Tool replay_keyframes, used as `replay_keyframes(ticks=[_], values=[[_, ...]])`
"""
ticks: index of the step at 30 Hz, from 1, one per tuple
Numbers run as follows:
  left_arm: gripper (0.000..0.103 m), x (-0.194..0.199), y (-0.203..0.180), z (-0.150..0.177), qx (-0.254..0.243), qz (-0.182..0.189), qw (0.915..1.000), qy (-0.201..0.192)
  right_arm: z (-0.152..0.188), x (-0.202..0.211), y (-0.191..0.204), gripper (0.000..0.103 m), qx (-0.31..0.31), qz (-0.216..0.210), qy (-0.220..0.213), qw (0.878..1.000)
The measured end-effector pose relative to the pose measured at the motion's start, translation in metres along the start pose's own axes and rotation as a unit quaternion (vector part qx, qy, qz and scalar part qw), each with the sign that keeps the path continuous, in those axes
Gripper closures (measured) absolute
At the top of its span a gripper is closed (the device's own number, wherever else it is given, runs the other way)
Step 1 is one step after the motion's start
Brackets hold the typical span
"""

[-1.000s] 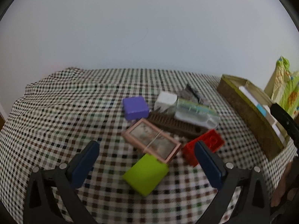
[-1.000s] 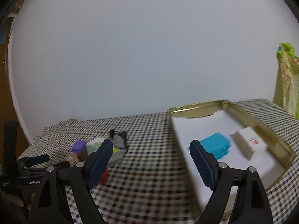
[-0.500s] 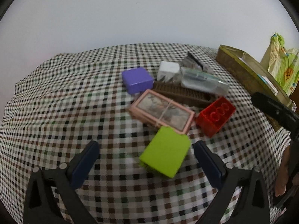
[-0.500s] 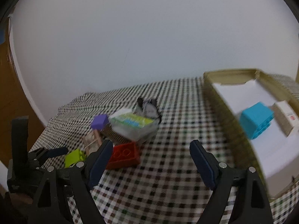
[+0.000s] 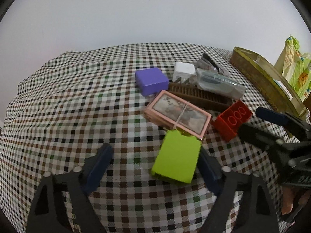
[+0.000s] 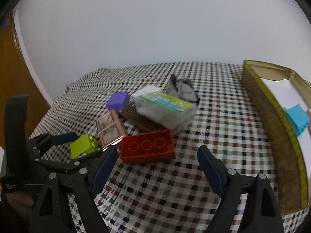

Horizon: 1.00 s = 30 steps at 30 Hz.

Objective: Organize rigid objects
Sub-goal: 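Grasp the lime-green brick with the left tool while the right tool grasps the red brick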

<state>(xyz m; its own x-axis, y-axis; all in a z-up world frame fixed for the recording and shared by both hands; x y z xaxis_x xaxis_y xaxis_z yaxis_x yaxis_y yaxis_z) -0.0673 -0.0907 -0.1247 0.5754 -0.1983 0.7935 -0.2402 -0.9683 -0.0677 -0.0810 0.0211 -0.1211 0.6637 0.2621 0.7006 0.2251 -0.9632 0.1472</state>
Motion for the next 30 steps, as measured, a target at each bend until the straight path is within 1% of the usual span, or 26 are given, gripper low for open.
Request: replay_keyframes(ticks=[1, 5, 6, 7, 8, 10, 19, 20, 21, 23, 27, 29, 30], values=[[0.029, 0.000, 0.000, -0.001, 0.000, 0.000, 1.0000, -0.001, 0.001, -0.004, 0.001, 0.017, 0.003, 0.004, 0.008, 1.000], [0.040, 0.003, 0.002, -0.001, 0.005, -0.002, 1.0000, -0.006, 0.003, -0.012, 0.005, 0.017, 0.010, 0.005, 0.028, 1.000], [0.050, 0.005, 0.004, -0.002, 0.010, -0.004, 0.9999, -0.009, 0.004, -0.014, 0.005, 0.017, 0.011, 0.005, 0.030, 0.999], [0.068, 0.006, 0.007, -0.003, 0.016, -0.004, 0.9998, -0.013, 0.003, -0.015, 0.006, 0.017, 0.012, 0.006, 0.032, 0.999], [0.072, 0.007, 0.009, -0.003, 0.022, -0.001, 0.9996, -0.015, 0.002, -0.017, 0.007, 0.017, 0.013, 0.010, 0.034, 0.999], [0.073, 0.008, 0.013, -0.004, 0.038, 0.013, 0.9991, -0.017, 0.002, -0.021, 0.007, 0.017, 0.016, 0.017, 0.039, 0.999], [0.073, 0.014, 0.021, -0.003, 0.062, 0.007, 0.9978, -0.021, 0.000, -0.027, 0.010, 0.017, 0.037, 0.046, 0.050, 0.997], [0.073, 0.014, 0.023, -0.003, 0.065, 0.008, 0.9976, -0.022, -0.001, -0.027, 0.011, 0.018, 0.039, 0.048, 0.050, 0.997], [0.073, 0.015, 0.023, -0.002, 0.069, 0.008, 0.9973, -0.023, -0.002, -0.026, 0.011, 0.026, 0.039, 0.049, 0.048, 0.997], [0.073, 0.017, 0.027, -0.002, 0.082, 0.010, 0.9962, -0.027, -0.003, -0.022, 0.010, 0.036, 0.035, 0.042, 0.041, 0.998], [0.073, 0.024, 0.037, -0.006, 0.112, 0.009, 0.9925, -0.047, -0.004, -0.019, 0.007, 0.037, 0.021, 0.022, 0.035, 0.999], [0.073, 0.027, 0.042, -0.009, 0.125, 0.009, 0.9903, -0.060, -0.004, -0.013, 0.006, 0.037, 0.011, -0.001, 0.023, 1.000], [0.073, 0.030, 0.045, -0.010, 0.131, 0.009, 0.9891, -0.067, -0.006, -0.011, 0.007, 0.037, 0.008, -0.005, 0.016, 1.000]])
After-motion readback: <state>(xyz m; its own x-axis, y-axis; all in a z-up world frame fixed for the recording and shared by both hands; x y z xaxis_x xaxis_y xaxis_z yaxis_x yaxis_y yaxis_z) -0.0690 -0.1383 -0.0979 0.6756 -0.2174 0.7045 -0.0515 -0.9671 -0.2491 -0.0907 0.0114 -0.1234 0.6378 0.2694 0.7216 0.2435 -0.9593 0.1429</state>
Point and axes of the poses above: each gripper's, at about its wrist camera, not at the fingertips, and x roughly against the way its jaws point, y to its left, z to its underside, the point moved 10 cm from there along -x, roughly the way its jaws point, and after that the axes turned 3 degrees about x, right-handed, at the moved point
